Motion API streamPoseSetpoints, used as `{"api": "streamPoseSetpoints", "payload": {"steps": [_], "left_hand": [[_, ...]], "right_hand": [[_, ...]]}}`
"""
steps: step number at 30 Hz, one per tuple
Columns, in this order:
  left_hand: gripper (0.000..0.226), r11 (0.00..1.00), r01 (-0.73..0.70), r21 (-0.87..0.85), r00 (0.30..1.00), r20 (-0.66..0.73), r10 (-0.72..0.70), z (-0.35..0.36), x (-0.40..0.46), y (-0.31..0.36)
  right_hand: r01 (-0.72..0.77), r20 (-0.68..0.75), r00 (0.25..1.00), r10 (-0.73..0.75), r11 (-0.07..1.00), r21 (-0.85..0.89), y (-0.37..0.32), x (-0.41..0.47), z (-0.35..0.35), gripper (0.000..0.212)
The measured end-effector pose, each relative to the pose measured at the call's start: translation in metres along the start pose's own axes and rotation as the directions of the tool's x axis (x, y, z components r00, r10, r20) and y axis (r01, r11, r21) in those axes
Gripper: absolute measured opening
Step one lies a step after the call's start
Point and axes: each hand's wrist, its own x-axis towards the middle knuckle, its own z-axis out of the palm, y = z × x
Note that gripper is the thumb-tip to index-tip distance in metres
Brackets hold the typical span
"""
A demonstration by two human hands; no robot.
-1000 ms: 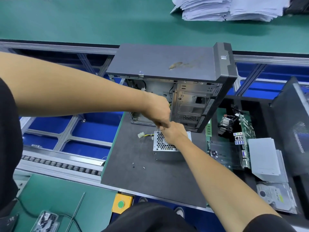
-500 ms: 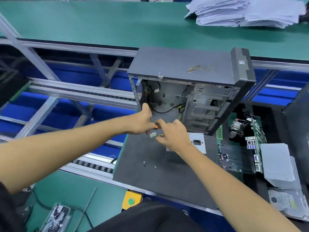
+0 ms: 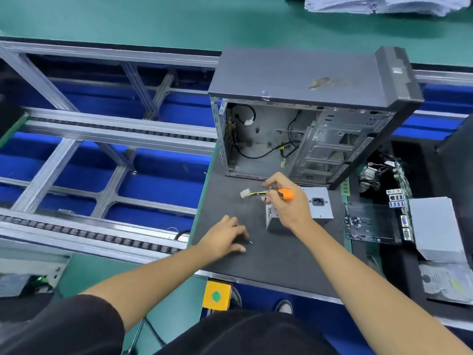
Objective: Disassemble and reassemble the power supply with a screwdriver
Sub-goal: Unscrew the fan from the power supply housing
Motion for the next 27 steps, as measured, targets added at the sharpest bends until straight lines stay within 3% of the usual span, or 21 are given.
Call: {"api": "streamPoseSetpoints", "payload": {"steps": [3,8,12,13,15,17,19,22,27], "left_hand": [[0.037,0.994,-0.052,0.096,0.998,-0.025,0.055,0.009,0.018,0.007],[0.024,0.964,-0.166,0.205,0.986,0.063,0.157,0.016,0.030,0.010],[0.020,0.920,-0.281,0.272,0.959,0.104,0.262,0.014,0.031,0.011],[0.020,0.931,-0.281,0.233,0.959,0.086,0.268,0.011,0.030,0.012],[0.011,0.984,-0.157,-0.079,0.985,-0.087,0.150,0.000,0.027,0.016],[0.006,0.890,-0.062,-0.452,0.963,-0.262,-0.066,-0.014,0.026,0.019],[0.010,0.749,-0.088,-0.657,0.927,-0.329,-0.181,-0.029,0.029,0.027],[0.019,0.653,-0.137,-0.745,0.938,-0.309,-0.156,-0.045,0.039,0.049],[0.011,0.638,-0.148,-0.756,0.939,-0.310,-0.150,-0.046,0.049,0.068]], "right_hand": [[-0.051,-0.065,0.996,0.055,0.997,0.064,0.002,-0.003,0.000,0.017],[-0.072,-0.158,0.981,0.111,0.970,0.234,0.004,-0.004,-0.005,0.010],[-0.077,-0.216,0.967,0.135,0.963,0.258,0.007,-0.002,-0.017,0.006],[-0.070,-0.232,0.964,0.130,0.965,0.253,0.007,-0.001,-0.021,0.007],[-0.033,-0.256,0.961,0.104,0.963,0.268,0.007,0.000,-0.028,0.014],[0.019,-0.245,0.967,0.066,0.945,0.327,0.005,0.001,-0.034,0.017],[0.046,-0.222,0.974,0.037,0.932,0.359,0.002,0.002,-0.037,0.019],[0.071,-0.187,0.982,0.002,0.922,0.381,-0.005,0.004,-0.038,0.021],[0.073,-0.152,0.988,-0.021,0.934,0.348,-0.014,0.007,-0.042,0.025]]}}
